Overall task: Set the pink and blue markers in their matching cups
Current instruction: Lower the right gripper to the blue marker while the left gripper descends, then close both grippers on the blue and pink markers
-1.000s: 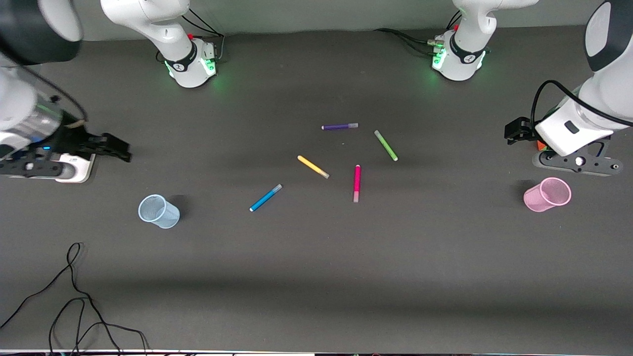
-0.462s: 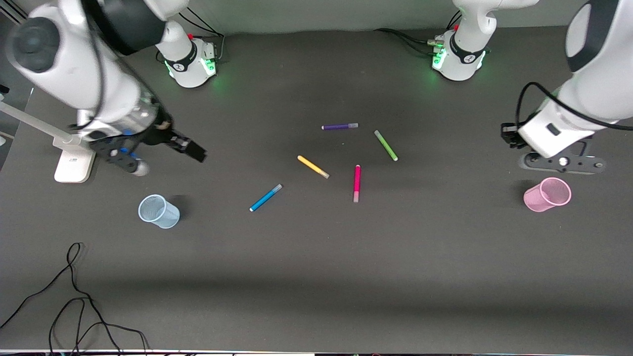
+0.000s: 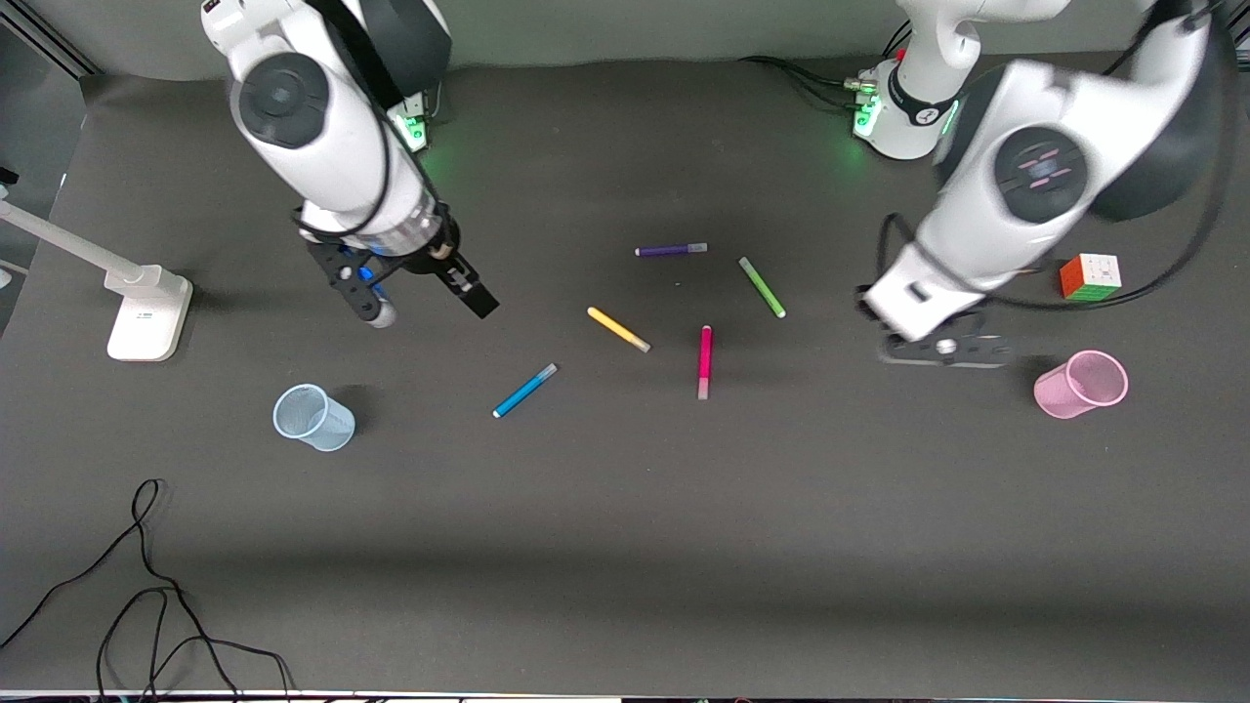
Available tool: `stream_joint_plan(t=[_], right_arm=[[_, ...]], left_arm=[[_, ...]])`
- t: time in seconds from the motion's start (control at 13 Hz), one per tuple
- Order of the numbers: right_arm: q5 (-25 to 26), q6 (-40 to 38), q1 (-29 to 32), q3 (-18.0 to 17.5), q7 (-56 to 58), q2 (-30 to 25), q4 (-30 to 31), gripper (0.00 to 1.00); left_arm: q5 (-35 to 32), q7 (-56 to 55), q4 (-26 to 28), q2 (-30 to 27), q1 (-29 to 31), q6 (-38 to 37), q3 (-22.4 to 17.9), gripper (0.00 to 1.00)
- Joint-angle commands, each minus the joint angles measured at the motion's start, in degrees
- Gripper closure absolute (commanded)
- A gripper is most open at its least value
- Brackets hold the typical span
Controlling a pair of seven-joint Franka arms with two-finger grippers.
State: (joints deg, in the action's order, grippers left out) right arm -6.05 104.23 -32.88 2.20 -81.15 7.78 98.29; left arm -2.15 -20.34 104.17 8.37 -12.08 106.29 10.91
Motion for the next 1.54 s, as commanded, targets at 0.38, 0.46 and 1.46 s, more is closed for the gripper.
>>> stream_joint_plan(t=[0.38,0.46,1.46], right_arm=[[0.8,18.7,-1.8,0.7,-3.9,0.7,16.5,0.0],[0.8,20.6,-1.8,0.7,-3.9,2.0,17.5,0.0],[0.8,43.4,-4.2,0.9,-7.7,22.4,17.4,0.0]], left_arm=[[1.8,-15.7,0.9,15.1,-12.0,16.9,-0.7,0.78],[1.8,-17.1,0.9,17.1,-13.3,19.3,-0.7,0.77],[1.8,-18.1,-0.2,27.9,-17.7,32.0,-0.7,0.68]])
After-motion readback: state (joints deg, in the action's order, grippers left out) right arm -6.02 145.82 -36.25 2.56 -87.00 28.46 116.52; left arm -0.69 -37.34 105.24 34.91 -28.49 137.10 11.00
